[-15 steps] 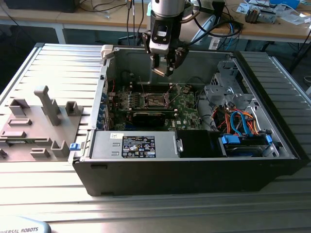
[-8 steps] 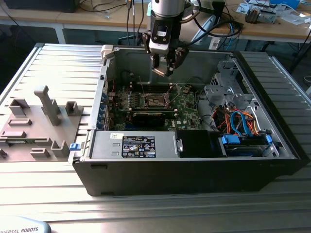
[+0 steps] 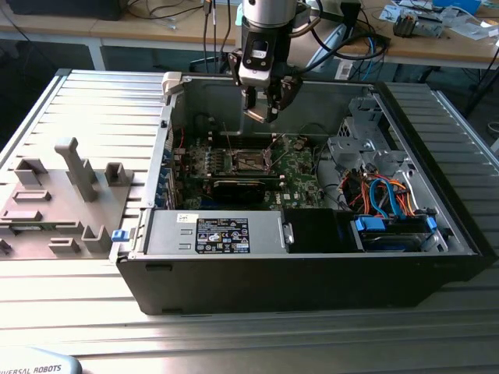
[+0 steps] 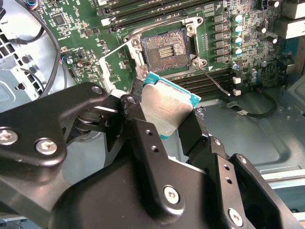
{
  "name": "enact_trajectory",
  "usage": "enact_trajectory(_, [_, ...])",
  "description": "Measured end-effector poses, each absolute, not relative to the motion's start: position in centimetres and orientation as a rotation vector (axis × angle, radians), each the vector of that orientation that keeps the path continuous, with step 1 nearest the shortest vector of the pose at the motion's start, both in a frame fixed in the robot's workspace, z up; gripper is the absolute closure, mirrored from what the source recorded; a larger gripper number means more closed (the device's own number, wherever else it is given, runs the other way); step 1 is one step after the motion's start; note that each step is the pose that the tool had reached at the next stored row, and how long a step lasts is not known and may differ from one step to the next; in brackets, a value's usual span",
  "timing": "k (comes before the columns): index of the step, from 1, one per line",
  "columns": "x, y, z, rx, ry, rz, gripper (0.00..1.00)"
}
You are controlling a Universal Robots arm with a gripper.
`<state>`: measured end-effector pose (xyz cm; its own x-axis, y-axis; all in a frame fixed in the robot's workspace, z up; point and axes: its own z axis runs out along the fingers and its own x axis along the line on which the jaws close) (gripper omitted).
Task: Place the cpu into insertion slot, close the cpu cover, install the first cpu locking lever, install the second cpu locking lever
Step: 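Place the cpu into insertion slot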
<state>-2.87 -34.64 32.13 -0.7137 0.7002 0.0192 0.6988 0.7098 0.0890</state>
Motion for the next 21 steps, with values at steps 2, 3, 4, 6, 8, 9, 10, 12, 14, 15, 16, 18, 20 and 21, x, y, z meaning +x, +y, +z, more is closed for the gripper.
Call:
enact_trajectory(2, [-2.87, -34.64, 32.13, 1.184, 2.889, 0.14, 0.46])
enact_trajectory(3, [-2.87, -34.64, 32.13, 1.185, 2.889, 0.14, 0.46])
enact_trajectory(4, [-2.87, -34.64, 32.13, 1.186, 2.888, 0.14, 0.46])
enact_trajectory(6, [-2.87, -34.64, 32.13, 1.188, 2.888, 0.14, 0.46])
enact_trajectory(8, [-2.87, -34.64, 32.13, 1.19, 2.887, 0.14, 0.46])
enact_trajectory(9, [-2.87, -34.64, 32.13, 1.19, 2.886, 0.14, 0.46])
enact_trajectory(10, [-2.87, -34.64, 32.13, 1.191, 2.886, 0.14, 0.46])
enact_trajectory(12, [-2.87, -34.64, 32.13, 1.193, 2.885, 0.14, 0.46])
enact_trajectory(14, [-2.87, -34.64, 32.13, 1.195, 2.885, 0.14, 0.46])
enact_trajectory(15, [-2.87, -34.64, 32.13, 1.197, 2.884, 0.14, 0.46])
enact_trajectory(16, [-2.87, -34.64, 32.13, 1.198, 2.883, 0.14, 0.46])
enact_trajectory(18, [-2.87, -34.64, 32.13, 1.2, 2.882, 0.14, 0.46])
enact_trajectory(20, [-2.87, -34.64, 32.13, 1.202, 2.881, 0.14, 0.46])
enact_trajectory(21, [-2.87, -34.64, 32.13, 1.203, 2.881, 0.14, 0.46])
